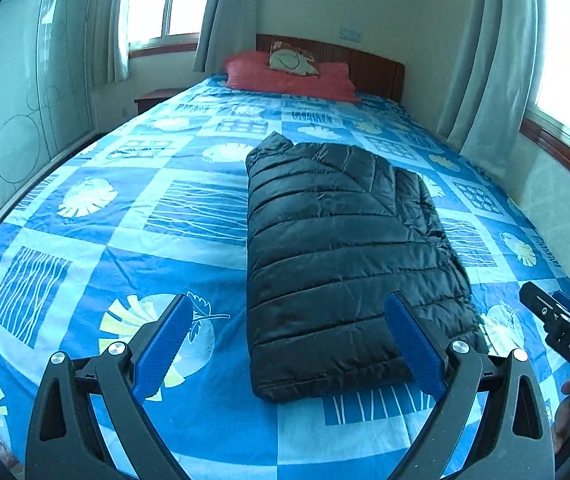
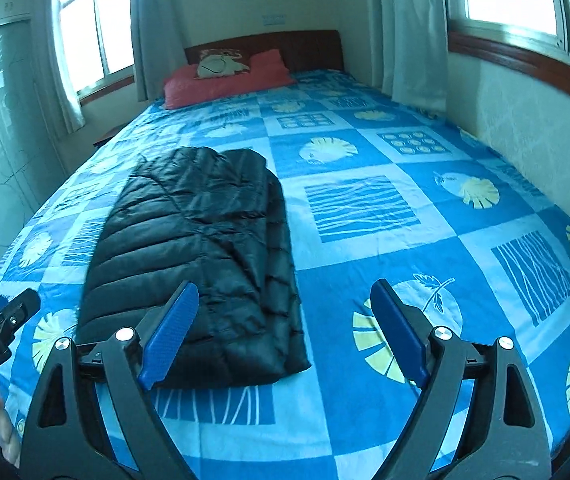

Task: Fold large clothes

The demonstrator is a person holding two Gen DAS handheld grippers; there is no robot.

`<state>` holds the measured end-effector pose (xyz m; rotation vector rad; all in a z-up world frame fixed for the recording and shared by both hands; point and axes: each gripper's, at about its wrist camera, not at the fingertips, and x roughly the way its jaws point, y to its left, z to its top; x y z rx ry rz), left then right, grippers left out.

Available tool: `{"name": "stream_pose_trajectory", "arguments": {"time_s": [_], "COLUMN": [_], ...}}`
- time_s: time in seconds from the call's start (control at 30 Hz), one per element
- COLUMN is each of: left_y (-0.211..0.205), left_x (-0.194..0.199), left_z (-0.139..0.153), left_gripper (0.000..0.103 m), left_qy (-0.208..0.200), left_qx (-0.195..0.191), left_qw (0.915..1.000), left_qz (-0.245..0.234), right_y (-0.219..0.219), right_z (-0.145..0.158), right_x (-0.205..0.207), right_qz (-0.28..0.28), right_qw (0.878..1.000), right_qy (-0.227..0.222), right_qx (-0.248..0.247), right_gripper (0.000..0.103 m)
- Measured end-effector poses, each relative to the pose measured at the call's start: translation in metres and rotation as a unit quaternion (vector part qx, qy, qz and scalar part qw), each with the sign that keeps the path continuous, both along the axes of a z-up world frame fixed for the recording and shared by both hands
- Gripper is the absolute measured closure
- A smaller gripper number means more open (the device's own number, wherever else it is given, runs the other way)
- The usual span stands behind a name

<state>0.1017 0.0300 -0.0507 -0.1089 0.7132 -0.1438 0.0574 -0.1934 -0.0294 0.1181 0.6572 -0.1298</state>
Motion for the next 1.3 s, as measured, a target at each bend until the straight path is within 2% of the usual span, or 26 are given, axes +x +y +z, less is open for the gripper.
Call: {"name": "stream_pose_trajectory", "arguments": {"time_s": [0.3,1.3], "left_y": [-0.005,-0.007], "left_x": [-0.018,-0.023], "left_z": [0.015,0.014], "left_gripper": [0.008,0.008], "left_qy": [-0.013,-0.018], "left_qx": [0.005,0.02], "left_qw": [0.9999,0.9996], "left_qz": [-0.008,0.009], "right_y": [0.02,0.035], "right_z": [0.008,0.004], "right_x": [-0.013,-0.015], "right_qz": [0.015,0.026], "right_qw": [0.999,0.999], "right_qy": [-0.008,-0.009], "right_qx": [-0.028,-0.029], "right_gripper": [0.015,0.015]}}
